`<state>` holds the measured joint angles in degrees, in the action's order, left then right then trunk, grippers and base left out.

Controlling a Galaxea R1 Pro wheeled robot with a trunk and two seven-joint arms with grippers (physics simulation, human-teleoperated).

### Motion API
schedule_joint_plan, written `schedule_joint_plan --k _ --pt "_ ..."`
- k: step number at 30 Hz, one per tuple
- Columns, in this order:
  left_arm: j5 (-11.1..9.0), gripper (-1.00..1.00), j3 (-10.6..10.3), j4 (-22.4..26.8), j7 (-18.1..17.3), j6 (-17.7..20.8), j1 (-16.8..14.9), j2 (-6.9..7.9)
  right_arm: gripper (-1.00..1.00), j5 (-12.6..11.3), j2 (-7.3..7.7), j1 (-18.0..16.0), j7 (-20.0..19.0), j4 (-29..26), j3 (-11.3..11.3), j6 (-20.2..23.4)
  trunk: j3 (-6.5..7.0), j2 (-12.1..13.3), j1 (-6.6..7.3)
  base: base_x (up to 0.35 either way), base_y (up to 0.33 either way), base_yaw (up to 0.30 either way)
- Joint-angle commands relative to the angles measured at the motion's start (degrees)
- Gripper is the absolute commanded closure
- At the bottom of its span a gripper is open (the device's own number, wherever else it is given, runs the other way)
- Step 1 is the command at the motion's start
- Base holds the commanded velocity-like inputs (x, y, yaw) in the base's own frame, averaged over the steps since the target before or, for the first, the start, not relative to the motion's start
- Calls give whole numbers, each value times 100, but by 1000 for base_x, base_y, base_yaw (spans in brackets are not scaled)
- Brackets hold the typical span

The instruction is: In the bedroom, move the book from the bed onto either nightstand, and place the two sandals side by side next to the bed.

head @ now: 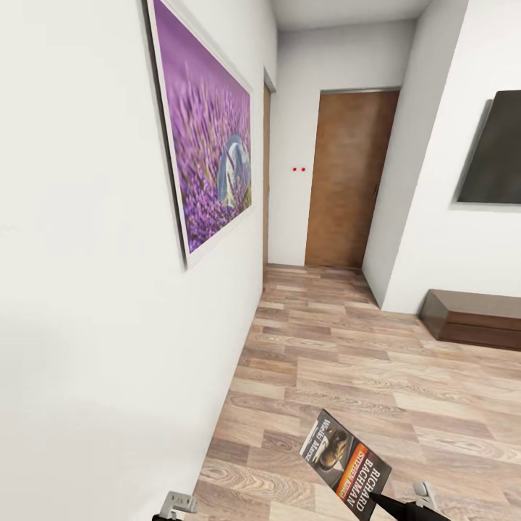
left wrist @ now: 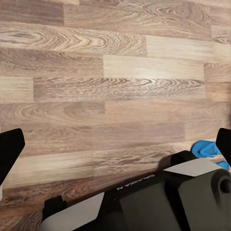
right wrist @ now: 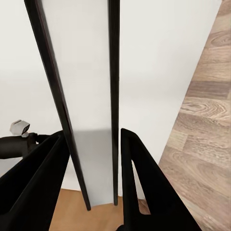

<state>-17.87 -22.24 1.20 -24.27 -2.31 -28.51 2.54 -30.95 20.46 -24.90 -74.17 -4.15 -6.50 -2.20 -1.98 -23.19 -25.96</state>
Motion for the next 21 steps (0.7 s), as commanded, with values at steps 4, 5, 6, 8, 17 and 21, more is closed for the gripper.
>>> schedule_joint_plan --k 4,5,6,8,17,21 --pt "-41 -100 -45 -6 -19 -24 -6 1 100 -43 2 -6 -10 3 -43 -25 -13 -13 -4 6 0 0" --pt "-41 -100 -45 -6 -21 -24 -6 1 100 -43 2 -6 -10 4 -44 -25 -13 -13 -4 2 0 0" --pt "-41 -100 -46 -6 -23 -24 -6 1 100 -43 2 -6 -10 5 -42 -26 -13 -13 -4 1 0 0" --pt "-41 -100 -45 -6 -23 -24 -6 1 100 -43 2 -6 -10 3 -42 -26 -13 -13 -4 0 0 0" --pt "-41 -100 -44 -6 -20 -24 -6 1 100 -43 2 -6 -2 7 -39 -19 -13 -13 -4 20 61 0" --pt "-41 -100 -46 -6 -20 -24 -6 1 100 -43 2 -6 -8 8 -38 -18 -13 -13 -4 3 7 -123"
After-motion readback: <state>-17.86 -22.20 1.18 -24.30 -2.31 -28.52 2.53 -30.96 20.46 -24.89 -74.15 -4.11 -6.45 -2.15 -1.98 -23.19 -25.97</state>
